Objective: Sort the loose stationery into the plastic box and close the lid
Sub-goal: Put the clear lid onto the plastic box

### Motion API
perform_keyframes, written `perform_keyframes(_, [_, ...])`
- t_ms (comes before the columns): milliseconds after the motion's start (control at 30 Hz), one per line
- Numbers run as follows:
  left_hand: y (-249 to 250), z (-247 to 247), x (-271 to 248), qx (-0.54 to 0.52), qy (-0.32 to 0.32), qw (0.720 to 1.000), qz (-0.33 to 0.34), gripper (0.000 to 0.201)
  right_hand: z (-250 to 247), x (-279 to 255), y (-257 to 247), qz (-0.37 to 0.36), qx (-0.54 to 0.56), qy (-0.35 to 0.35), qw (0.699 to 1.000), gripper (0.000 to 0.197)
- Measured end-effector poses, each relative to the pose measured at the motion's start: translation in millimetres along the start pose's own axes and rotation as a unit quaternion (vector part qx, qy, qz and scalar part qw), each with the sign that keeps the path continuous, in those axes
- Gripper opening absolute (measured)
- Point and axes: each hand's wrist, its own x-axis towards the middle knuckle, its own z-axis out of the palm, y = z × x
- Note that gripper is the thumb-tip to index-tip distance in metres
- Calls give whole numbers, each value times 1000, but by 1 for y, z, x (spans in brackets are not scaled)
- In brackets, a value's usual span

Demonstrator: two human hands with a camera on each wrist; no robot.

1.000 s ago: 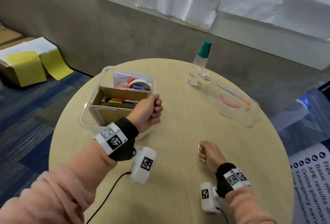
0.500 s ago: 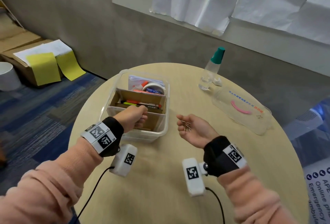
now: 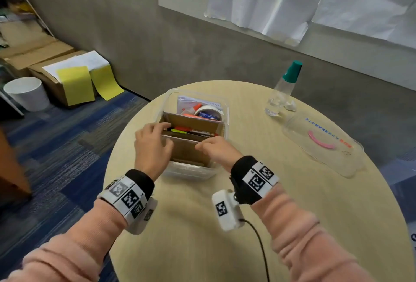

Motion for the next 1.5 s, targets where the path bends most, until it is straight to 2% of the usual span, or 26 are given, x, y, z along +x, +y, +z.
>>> perform_keyframes(67, [-19,-2,-2,54,-14,997,-58,53,-15,-1,10,-97,-141,15,985,38])
perform_keyframes(100, [-26,-3,-3,23,-47,993,-108,58,-23,-1,15,-134,-213,28,967,44])
perform_keyframes(167, [-36,-5,-1,-129,-116,967,-187,57,-38,0,30,-192,-331,63,922,53])
perform_keyframes(233, [-42,-6,3,-205,-141,947,-205,51,-49,4,45,-204,-372,88,901,68])
perform_keyframes(300, [-45,-9,9,-225,-133,941,-215,48,-57,9,58,-174,-406,99,892,78])
perform_keyframes(367, [-47,-10,13,-254,-139,932,-220,46,-60,13,66,-160,-447,109,873,73])
perform_keyframes(400, [-47,-11,15,-268,-146,926,-222,46,-59,12,68,-175,-466,125,858,65])
perform_keyframes(500, [-43,-14,20,-291,-159,916,-224,46,-50,2,69,-299,-495,220,785,37])
perform_keyframes(567, [-39,-14,24,-291,-168,916,-220,46,-46,-6,79,-385,-467,248,756,30])
perform_keyframes(633, [-32,-13,28,-283,-185,918,-207,46,-43,-16,91,-412,-431,233,769,28])
perform_keyframes(733, [-14,-9,41,-260,-230,924,-158,45,-43,-31,112,-395,-393,233,797,29])
perform_keyframes(833, [14,2,55,-252,-275,921,-111,44,-41,-46,132,-403,-374,302,779,26])
perform_keyframes(967, [70,26,72,-312,-256,914,-43,29,-50,-60,137,-382,-340,406,757,25])
perform_keyframes(1067, [108,49,76,-314,-254,915,-15,41,-56,-67,136,-356,-341,440,751,21])
perform_keyframes(1133, [118,61,74,-304,-261,916,-33,51,-56,-71,137,-351,-350,439,749,22])
perform_keyframes(1200, [113,67,70,-292,-289,908,-85,57,-57,-73,138,-346,-367,432,748,24])
perform_keyframes(1300, [98,64,55,-249,-385,869,-187,52,-59,-66,138,-335,-376,437,745,26])
perform_keyframes(1367, [89,59,38,-228,-428,847,-219,52,-57,-59,138,-333,-372,443,745,27])
perform_keyframes(1433, [83,60,18,-220,-437,844,-217,51,-56,-54,136,-329,-370,438,750,29])
perform_keyframes(1500, [80,66,4,-224,-394,863,-224,51,-57,-52,136,-333,-367,417,762,27])
